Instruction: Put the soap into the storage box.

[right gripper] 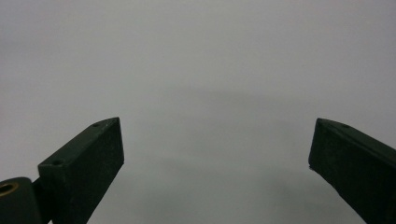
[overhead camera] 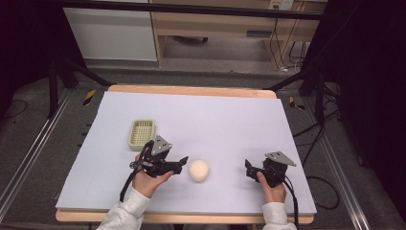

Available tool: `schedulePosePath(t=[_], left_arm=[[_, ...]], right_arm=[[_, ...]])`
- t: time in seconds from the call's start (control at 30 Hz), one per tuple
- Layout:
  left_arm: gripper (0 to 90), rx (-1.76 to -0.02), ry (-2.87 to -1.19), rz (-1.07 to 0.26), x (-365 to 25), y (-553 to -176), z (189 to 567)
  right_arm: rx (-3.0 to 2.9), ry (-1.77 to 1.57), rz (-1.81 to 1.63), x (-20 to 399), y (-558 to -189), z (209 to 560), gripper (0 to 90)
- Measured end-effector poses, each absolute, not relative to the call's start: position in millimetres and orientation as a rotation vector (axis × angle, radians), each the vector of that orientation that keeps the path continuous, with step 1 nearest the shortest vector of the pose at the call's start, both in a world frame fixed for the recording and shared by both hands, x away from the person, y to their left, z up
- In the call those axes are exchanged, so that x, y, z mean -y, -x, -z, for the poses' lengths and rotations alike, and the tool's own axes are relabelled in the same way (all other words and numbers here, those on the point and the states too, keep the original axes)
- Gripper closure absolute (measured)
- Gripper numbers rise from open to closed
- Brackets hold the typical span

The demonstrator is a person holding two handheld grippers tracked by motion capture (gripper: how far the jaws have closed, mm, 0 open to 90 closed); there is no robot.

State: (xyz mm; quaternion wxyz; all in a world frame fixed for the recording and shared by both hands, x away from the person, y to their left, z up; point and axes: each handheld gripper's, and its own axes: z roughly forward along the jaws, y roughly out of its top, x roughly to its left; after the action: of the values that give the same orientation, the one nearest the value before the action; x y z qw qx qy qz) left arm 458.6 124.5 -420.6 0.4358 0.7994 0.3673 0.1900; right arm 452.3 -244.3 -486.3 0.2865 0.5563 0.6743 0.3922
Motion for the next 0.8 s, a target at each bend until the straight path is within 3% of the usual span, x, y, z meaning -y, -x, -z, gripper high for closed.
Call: schedulePosePath(t=[0.8], left_arm=[[22.0,-0.867,-2.053,-0.423,-90,-456,434]], right_arm=[[-1.805,-1.479,-1.042,243,-452,487,3.7]])
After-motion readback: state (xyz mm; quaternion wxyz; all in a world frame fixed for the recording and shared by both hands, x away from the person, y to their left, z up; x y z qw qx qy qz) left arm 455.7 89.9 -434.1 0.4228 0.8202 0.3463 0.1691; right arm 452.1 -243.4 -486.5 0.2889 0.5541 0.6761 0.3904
